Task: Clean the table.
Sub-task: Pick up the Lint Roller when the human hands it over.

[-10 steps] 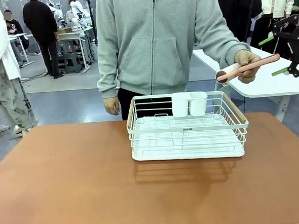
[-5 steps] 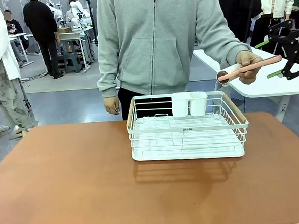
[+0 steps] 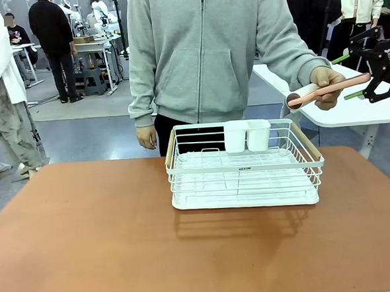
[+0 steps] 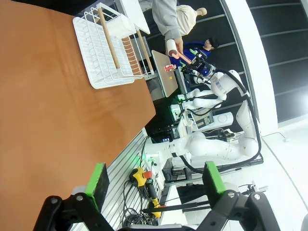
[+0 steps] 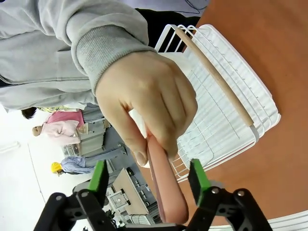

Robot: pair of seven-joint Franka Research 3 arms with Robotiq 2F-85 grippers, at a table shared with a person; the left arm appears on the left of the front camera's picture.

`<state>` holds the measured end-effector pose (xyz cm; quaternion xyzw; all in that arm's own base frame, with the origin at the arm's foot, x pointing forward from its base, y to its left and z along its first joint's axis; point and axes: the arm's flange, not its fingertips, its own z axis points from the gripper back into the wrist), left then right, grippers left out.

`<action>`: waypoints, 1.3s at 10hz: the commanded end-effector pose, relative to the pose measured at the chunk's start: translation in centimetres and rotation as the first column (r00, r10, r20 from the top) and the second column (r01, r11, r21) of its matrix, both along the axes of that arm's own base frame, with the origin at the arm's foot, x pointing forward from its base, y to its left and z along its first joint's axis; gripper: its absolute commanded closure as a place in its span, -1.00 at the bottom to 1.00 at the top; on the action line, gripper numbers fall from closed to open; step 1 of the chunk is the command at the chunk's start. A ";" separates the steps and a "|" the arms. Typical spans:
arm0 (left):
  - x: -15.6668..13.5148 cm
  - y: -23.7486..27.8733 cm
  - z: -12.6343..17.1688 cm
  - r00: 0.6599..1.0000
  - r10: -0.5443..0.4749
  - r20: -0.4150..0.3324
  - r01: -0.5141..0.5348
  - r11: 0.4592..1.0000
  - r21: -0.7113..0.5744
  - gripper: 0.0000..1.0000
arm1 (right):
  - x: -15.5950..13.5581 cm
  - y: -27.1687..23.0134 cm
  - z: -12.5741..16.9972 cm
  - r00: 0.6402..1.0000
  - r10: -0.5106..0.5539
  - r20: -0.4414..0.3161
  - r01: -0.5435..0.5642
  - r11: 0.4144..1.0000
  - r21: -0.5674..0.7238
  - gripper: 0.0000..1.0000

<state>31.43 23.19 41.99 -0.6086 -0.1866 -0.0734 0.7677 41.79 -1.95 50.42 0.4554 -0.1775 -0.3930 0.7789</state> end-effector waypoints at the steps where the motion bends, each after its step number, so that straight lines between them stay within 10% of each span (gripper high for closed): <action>1: -0.5 0.1 0.3 1.000 -0.005 0.011 0.005 1.000 -0.003 -1.00 | 0.5 0.0 -0.2 0.999 0.006 0.033 -0.006 1.000 0.014 1.00; 4: -0.5 0.1 0.3 1.000 -0.005 0.011 0.005 1.000 -0.003 -1.00 | 0.7 -0.3 -0.3 1.000 0.002 0.024 -0.003 1.000 0.019 0.71; 6: -0.5 0.1 0.3 1.000 -0.005 0.011 0.005 1.000 -0.003 -1.00 | 0.7 -0.5 -0.2 1.000 0.005 0.020 -0.005 1.000 0.024 1.00; 13: -0.5 0.1 0.3 1.000 -0.005 0.011 0.005 1.000 -0.003 -1.00 | 0.3 -0.7 -0.2 1.000 -0.010 -0.005 0.010 1.000 0.010 1.00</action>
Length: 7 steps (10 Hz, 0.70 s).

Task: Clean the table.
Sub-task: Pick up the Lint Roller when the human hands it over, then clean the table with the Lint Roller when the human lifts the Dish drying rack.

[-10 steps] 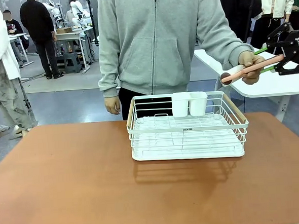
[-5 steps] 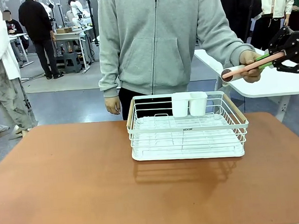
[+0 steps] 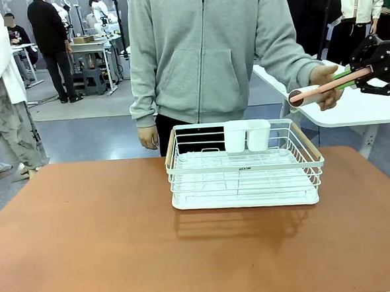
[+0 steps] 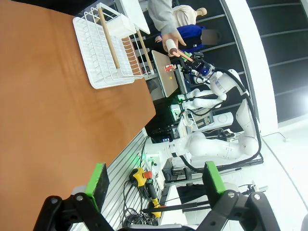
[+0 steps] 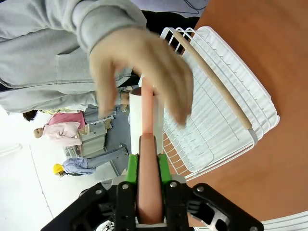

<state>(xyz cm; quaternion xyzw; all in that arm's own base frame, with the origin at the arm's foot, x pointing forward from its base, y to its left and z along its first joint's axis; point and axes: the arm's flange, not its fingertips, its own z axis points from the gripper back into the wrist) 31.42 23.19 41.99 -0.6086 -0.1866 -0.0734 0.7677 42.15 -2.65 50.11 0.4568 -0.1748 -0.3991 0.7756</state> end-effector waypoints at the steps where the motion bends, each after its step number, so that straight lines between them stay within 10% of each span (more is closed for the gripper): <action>1: -0.5 0.1 0.3 1.000 -0.005 0.011 0.006 1.000 -0.003 -1.00 | -0.1 0.0 0.1 1.000 -0.001 0.003 0.001 1.000 0.001 1.00; 7: -0.5 0.1 0.3 1.000 -0.005 0.011 0.006 1.000 -0.003 -1.00 | -0.1 0.0 0.1 1.000 -0.001 0.003 0.001 1.000 0.001 1.00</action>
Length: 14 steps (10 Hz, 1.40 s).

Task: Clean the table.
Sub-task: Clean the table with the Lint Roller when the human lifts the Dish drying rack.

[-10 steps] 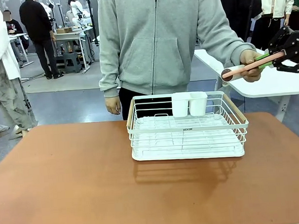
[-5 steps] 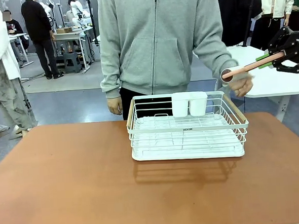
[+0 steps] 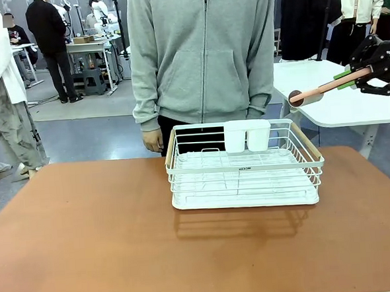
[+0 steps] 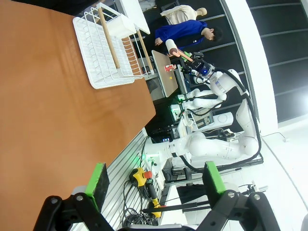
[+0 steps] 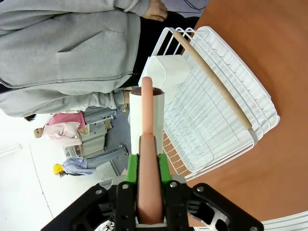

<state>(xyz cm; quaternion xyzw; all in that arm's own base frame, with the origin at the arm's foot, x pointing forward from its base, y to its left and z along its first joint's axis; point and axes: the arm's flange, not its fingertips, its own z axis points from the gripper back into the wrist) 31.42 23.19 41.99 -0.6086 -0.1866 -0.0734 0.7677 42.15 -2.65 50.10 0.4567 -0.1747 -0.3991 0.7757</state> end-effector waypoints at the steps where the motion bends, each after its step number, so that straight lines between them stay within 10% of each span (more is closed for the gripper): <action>1: -0.5 0.1 0.3 1.000 -0.005 0.011 0.006 1.000 -0.003 -1.00 | -0.1 0.0 0.1 1.000 -0.001 0.003 0.001 1.000 0.001 1.00; 14: -0.5 0.1 0.3 1.000 -0.005 0.011 0.006 1.000 -0.003 -1.00 | -0.1 0.0 0.1 1.000 -0.001 0.003 0.001 1.000 0.001 1.00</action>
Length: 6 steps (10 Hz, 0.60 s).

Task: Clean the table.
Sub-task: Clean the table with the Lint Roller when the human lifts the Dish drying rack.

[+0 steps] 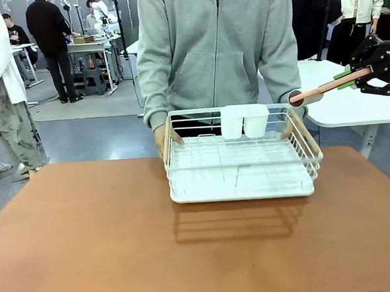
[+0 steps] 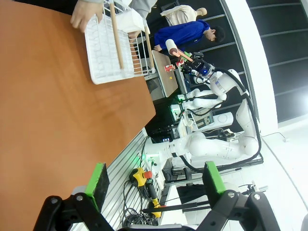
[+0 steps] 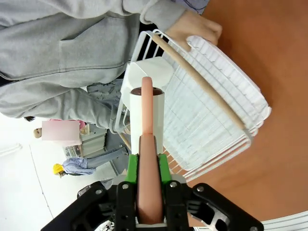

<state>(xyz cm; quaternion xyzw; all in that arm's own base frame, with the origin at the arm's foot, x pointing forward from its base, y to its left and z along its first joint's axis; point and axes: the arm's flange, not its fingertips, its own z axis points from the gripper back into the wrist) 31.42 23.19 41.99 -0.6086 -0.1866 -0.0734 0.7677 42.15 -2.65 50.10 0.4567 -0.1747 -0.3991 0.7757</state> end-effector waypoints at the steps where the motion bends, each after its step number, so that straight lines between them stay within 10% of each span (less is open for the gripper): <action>1: -0.5 0.1 0.3 1.000 -0.005 0.011 0.006 1.000 -0.003 -1.00 | -0.1 0.0 0.1 1.000 -0.001 0.003 0.001 1.000 0.001 1.00; 6: -0.5 0.1 0.3 1.000 -0.005 0.011 0.006 1.000 -0.003 -1.00 | -0.1 0.0 0.1 1.000 -0.001 0.003 0.001 1.000 0.001 1.00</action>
